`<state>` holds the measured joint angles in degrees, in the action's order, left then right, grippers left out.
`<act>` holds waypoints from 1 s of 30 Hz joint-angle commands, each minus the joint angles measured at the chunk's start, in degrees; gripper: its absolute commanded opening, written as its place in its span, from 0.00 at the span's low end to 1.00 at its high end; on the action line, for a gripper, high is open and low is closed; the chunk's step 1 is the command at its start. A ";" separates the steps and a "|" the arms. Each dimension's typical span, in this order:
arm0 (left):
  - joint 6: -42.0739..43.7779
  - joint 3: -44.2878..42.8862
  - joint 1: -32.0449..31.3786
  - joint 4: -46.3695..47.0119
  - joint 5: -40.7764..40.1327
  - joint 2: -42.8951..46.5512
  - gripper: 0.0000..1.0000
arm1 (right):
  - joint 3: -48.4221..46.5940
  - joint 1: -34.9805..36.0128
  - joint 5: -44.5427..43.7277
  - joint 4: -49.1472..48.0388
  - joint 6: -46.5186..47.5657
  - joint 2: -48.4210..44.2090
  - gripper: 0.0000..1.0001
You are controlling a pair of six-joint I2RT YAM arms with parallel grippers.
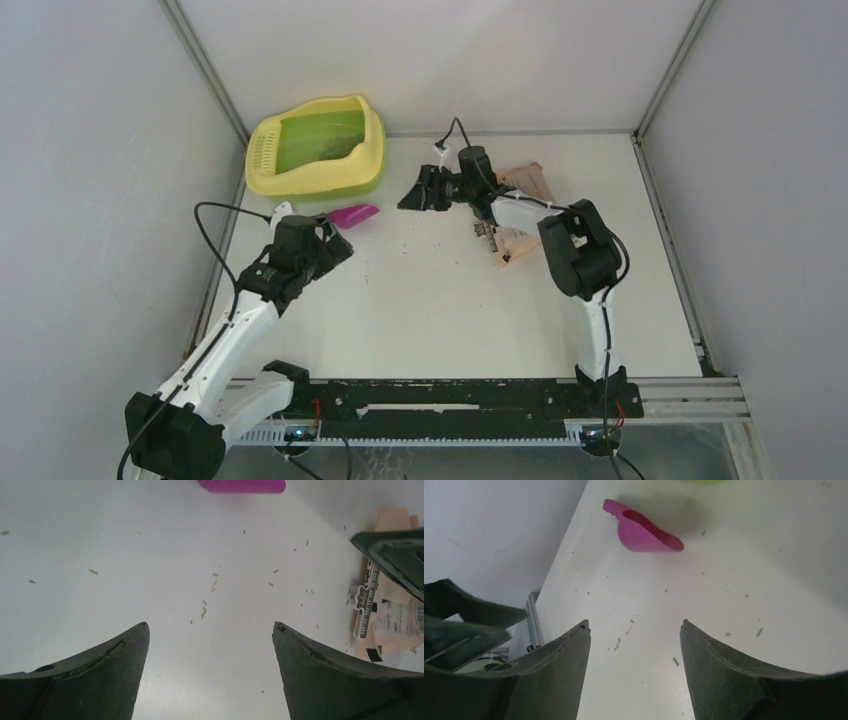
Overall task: Fill the litter box with clean litter
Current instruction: Adjust the spatula at the center of the board.
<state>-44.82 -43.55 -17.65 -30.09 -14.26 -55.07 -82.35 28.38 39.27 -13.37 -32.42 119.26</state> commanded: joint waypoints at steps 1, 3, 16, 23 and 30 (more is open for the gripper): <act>0.04 1.10 0.07 0.60 3.73 3.64 0.95 | -6.54 3.52 -2.85 -5.21 6.23 3.41 0.73; 0.37 1.02 0.07 -0.05 4.01 3.91 0.95 | -8.90 4.39 -4.91 -6.50 6.27 5.76 0.73; -4.25 -12.26 1.30 4.22 1.25 -19.86 0.99 | 15.40 3.99 -16.39 -4.22 5.19 -14.50 0.65; -12.46 -26.23 3.31 2.90 1.86 -37.72 1.00 | 31.33 4.43 -16.10 1.14 7.14 -34.36 0.65; -23.51 -28.21 3.03 3.89 0.97 -46.67 1.00 | 39.49 4.06 -13.98 4.08 7.22 -46.67 0.66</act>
<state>-60.84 -69.25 -14.59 -26.57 -11.97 -100.18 -46.06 32.64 24.08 -11.16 -26.81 76.34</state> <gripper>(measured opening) 0.996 0.655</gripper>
